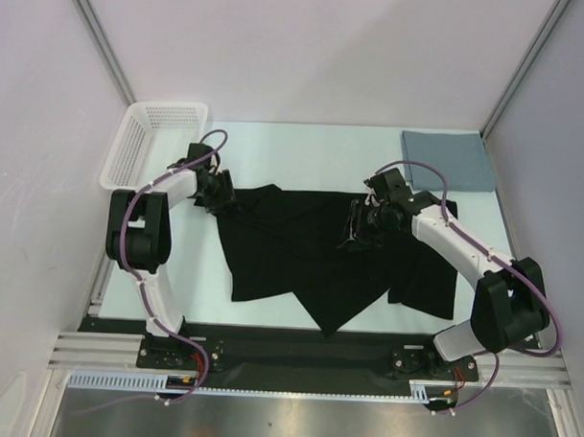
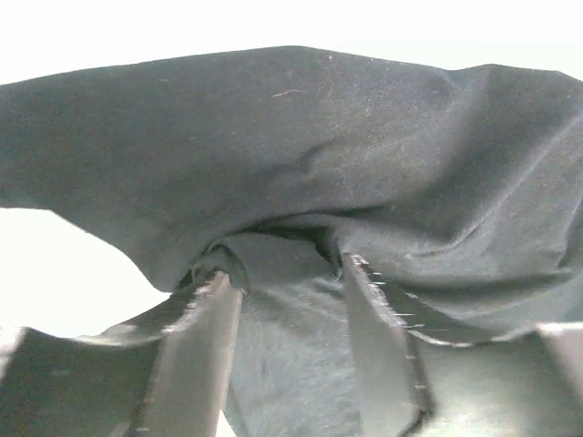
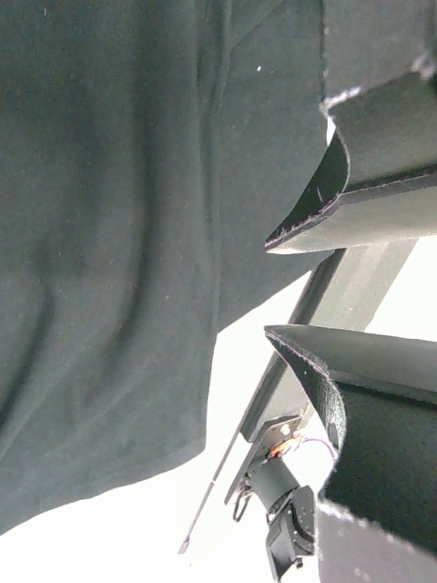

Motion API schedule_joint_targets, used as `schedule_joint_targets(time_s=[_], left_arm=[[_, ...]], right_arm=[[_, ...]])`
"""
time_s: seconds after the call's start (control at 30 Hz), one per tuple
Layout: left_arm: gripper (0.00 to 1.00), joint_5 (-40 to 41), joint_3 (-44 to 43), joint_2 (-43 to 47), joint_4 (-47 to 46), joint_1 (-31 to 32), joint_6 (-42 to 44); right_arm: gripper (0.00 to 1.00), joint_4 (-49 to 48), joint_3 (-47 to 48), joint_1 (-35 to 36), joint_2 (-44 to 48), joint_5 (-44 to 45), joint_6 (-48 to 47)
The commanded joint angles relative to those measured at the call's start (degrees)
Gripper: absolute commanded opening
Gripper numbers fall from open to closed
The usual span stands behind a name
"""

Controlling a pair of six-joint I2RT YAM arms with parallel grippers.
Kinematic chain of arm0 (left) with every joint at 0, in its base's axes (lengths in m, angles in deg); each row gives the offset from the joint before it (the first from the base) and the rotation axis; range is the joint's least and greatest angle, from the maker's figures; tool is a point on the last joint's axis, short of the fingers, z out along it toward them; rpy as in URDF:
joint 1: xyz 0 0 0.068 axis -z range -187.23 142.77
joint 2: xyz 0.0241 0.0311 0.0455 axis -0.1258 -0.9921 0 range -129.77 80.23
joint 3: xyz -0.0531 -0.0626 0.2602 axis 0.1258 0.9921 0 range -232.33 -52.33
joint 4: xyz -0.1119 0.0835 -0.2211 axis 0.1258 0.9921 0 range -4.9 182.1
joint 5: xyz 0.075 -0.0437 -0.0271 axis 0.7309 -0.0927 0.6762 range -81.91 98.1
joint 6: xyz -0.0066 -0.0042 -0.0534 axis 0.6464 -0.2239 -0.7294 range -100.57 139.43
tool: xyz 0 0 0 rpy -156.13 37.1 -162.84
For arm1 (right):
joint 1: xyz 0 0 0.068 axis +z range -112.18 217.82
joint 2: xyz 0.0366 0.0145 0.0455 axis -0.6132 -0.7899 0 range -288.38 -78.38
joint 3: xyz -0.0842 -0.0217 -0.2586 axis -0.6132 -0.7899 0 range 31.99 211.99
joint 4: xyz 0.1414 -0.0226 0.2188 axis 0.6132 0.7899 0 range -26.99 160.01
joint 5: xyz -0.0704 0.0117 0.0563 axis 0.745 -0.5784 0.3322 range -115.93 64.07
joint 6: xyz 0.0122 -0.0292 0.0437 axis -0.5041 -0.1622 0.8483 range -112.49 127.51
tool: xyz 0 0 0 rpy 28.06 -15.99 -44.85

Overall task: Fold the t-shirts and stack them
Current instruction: Flatten the tshirt out

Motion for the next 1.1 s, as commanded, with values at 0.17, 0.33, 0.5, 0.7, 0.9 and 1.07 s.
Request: schedule_joint_targets(time_s=[0.17, 0.33, 0.5, 0.7, 0.9, 1.07], left_arm=[[0.66, 15.99, 2.62, 21.53, 1.28, 6.54, 4.39], [0.55, 20.16, 18.42, 41.62, 6.04, 10.86, -4.91], [0.5, 15.34, 36.15, 60.28, 12.1, 13.85, -26.09], [0.6, 10.4, 50.59, 76.28, 13.6, 16.84, -47.63], [0.55, 16.55, 49.74, 71.06, 17.65, 22.99, -56.26], [0.54, 17.34, 50.0, 65.32, 16.32, 24.13, -58.99]], right_arm=[[0.43, 0.84, -1.96, -0.53, 5.31, -0.45, 0.07], [0.43, -0.57, -5.03, -0.53, 7.86, -1.16, 0.33], [0.44, -0.31, -7.49, -0.88, 11.72, -0.11, 1.47], [0.45, -0.05, -9.34, -0.97, 15.6, -0.81, 1.48], [0.46, 2.15, -10.57, -1.41, 20.52, -0.28, 0.95], [0.46, 2.33, -12.68, -2.9, 22.01, -1.33, 0.6]])
